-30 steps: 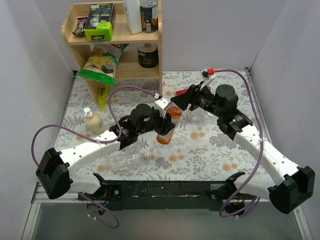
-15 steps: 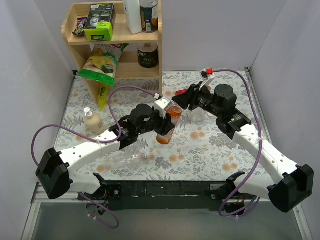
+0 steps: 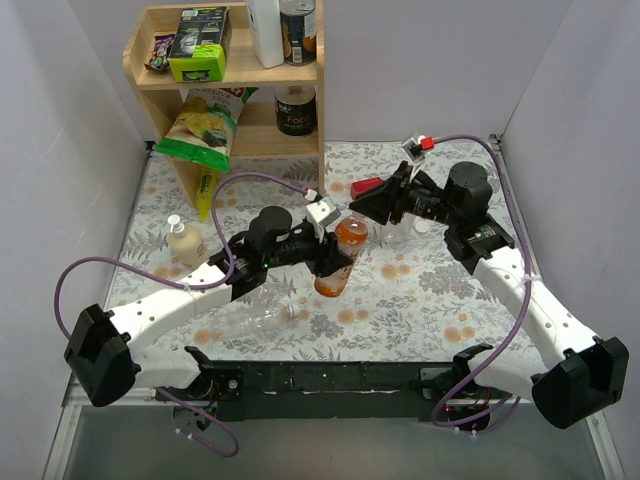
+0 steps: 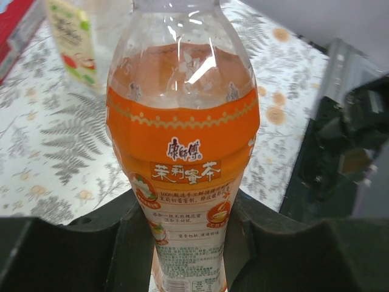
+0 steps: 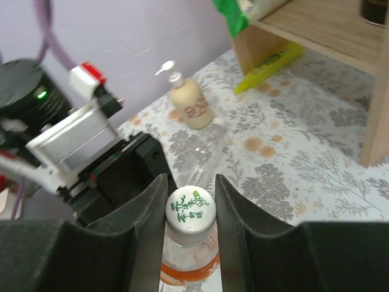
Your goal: Unscrew the bottle caps
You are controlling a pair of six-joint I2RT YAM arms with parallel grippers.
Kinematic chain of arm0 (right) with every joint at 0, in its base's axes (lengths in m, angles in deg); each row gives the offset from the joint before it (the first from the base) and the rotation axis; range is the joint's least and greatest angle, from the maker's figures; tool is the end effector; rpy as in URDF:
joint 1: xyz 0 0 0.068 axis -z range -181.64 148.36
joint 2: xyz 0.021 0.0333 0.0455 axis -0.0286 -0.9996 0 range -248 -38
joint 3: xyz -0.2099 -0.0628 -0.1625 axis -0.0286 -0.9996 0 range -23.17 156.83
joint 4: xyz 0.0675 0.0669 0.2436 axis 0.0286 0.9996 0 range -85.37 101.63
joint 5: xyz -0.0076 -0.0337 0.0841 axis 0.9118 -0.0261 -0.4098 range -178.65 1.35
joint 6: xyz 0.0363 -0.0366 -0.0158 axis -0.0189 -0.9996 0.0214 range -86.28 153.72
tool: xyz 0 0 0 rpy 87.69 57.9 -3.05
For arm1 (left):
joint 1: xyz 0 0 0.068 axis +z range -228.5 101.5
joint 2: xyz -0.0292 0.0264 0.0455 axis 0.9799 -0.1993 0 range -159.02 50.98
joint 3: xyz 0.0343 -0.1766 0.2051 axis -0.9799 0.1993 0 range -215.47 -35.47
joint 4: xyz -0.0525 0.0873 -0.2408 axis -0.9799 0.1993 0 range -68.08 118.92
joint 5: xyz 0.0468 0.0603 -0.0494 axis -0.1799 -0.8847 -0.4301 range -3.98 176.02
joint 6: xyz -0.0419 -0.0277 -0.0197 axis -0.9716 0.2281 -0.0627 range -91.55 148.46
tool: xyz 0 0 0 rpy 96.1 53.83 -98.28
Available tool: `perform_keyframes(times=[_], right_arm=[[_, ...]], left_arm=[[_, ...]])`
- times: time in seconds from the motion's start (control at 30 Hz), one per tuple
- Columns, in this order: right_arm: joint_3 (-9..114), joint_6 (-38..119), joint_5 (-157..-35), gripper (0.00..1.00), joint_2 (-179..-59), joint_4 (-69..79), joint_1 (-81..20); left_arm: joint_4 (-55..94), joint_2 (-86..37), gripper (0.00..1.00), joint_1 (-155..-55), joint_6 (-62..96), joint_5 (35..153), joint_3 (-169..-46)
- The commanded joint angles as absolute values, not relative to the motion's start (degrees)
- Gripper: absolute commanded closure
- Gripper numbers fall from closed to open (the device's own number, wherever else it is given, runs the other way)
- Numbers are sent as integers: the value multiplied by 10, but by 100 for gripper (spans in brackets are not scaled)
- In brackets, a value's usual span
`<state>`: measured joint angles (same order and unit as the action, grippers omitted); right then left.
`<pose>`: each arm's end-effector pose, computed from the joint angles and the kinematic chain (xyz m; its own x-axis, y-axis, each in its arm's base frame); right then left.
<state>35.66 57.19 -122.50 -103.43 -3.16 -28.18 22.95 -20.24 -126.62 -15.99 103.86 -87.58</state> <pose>0.2274 0.1358 0.3872 -0.3290 0.2054 -0.9217 -0.8047 0.4497 0.3875 0.1838 -0.2213 0.3028 -0.7948 -0.1121 -0.5964 0.4821 0.4802 -0.7328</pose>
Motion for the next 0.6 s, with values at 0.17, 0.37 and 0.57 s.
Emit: perform_keyframes(times=[0.17,0.37,0.57], right_arm=[[371,596,-1538,99,-973,-207,-219],[365,707,-1576,99,-961,-364,-180],[408,580,-1392,99,-918,-128,-136]], left_arm=[[152,-175,70,-1246,-149,1362,-882],[146,-192,70,-1246,-161,1404,-886],[186,-192,71,-1246,-153,1193,-896]])
